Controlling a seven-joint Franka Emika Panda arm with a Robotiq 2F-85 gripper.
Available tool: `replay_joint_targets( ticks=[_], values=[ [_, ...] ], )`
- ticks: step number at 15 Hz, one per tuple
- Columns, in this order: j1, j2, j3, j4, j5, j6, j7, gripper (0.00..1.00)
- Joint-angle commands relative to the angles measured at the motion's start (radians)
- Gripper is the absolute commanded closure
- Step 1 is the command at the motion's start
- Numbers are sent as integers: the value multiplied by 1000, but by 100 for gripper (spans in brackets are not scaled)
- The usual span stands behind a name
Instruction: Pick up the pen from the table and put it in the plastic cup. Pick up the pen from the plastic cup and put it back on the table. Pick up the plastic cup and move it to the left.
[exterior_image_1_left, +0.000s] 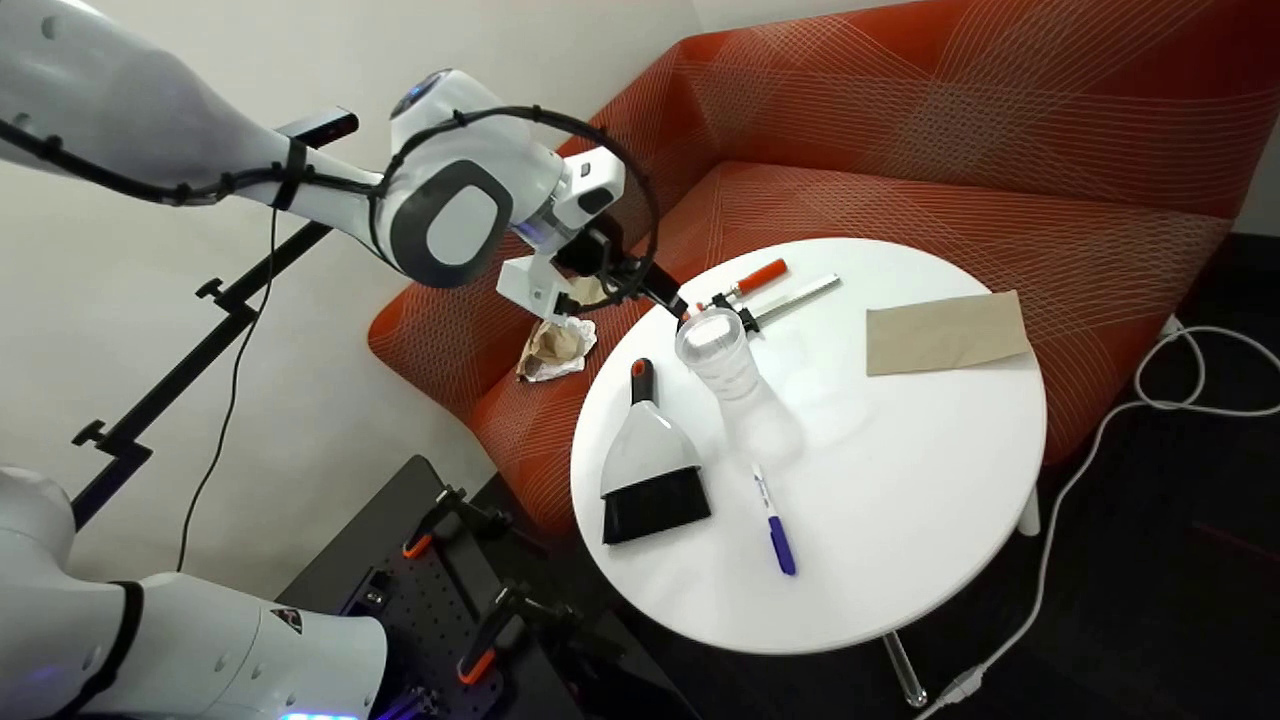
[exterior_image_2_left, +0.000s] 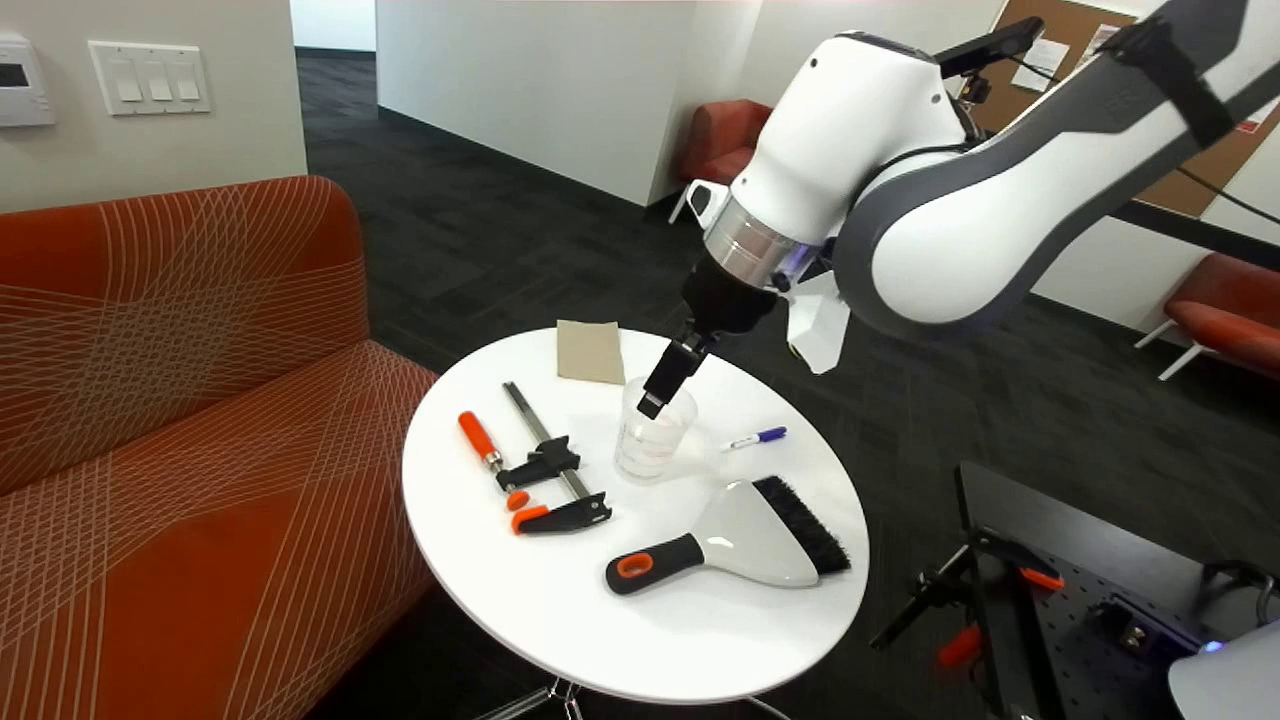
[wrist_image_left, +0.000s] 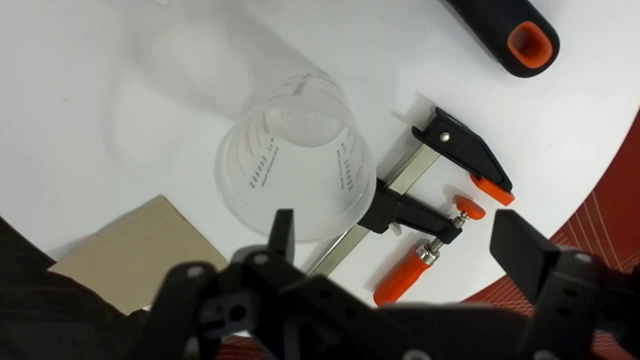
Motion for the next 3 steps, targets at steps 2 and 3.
replay_joint_targets(
  ticks=[2,3],
  values=[
    [1,-30,-6,-20,-20,-3,12,0],
    [5,-39,-12,-27,-24,-3,16,0]
  ],
)
